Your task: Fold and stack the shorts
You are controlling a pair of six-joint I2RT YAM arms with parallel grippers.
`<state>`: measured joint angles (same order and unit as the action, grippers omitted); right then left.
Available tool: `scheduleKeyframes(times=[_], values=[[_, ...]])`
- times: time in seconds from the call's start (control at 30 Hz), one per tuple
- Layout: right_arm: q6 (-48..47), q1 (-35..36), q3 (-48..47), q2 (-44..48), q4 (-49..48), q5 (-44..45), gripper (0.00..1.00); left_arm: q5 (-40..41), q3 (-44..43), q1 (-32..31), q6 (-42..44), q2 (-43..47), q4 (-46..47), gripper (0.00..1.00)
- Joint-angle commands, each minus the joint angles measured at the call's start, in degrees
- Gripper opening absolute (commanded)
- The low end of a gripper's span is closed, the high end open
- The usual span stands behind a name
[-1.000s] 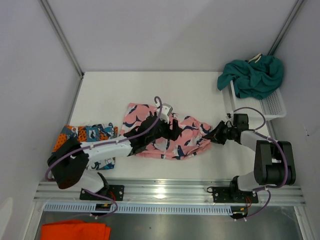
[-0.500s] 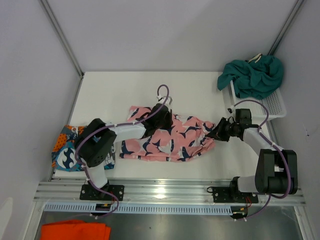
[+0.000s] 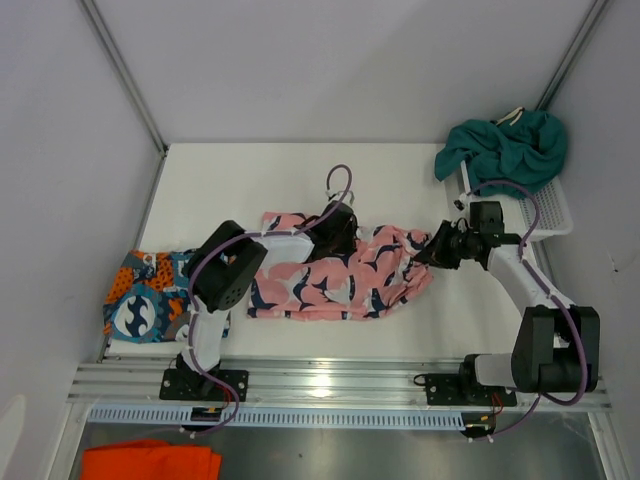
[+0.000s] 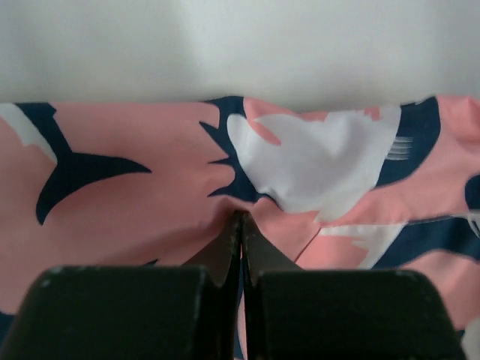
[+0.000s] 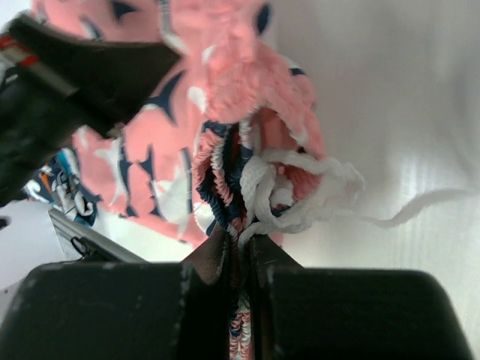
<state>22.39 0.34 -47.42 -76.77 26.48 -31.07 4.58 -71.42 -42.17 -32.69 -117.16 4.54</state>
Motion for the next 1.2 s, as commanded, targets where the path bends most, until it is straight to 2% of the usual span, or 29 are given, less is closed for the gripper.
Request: scheduleKeyframes(times=[0.0,0.2,0.37,0.47,0.57,0.7,0.73,0.83,0.9,1.17], values=[[0.8,2.5,-5.7,3.5,3.0,0.0,0.0,0.7,-2.6,0.4,-3.3,-3.1,-1.5,0.0],[4.1,9.7,-13.7,3.8,5.8,2.7,0.0,2.2,-1.7,-0.3,-5.1,-3.6,-0.4,0.0],[7.8,17.1,-18.5,1.8,4.0,4.5,0.0,2.4,-1.4,-0.5,-5.5,-3.8,0.3,0.0],[9.6,19.1,-19.1,0.3,2.4,5.7,0.0,2.0,-1.2,-0.4,-5.7,-2.6,-0.4,0.0],[9.9,19.3,-18.9,-0.3,1.9,6.6,0.0,0.0,-1.6,1.3,-6.9,0.5,-3.7,0.0],[9.2,18.9,-18.9,-1.0,2.3,7.3,0.0,-7.6,1.3,5.9,-9.1,7.6,-4.4,0.0],[8.6,18.7,-18.9,-1.0,2.4,7.0,0.0,-8.4,1.6,6.6,-8.9,9.1,-7.2,0.02],[7.9,18.2,-18.9,-0.9,3.0,6.8,0.0,-7.7,3.3,8.9,-6.7,14.9,-12.0,0.11],[6.9,17.9,-18.9,-0.9,3.6,6.6,0.0,-6.6,5.6,11.5,-5.4,19.0,-13.5,0.14],[3.7,14.9,-20.5,-1.4,5.5,5.0,0.0,-8.7,19.7,22.0,-2.6,25.8,-12.5,0.13]])
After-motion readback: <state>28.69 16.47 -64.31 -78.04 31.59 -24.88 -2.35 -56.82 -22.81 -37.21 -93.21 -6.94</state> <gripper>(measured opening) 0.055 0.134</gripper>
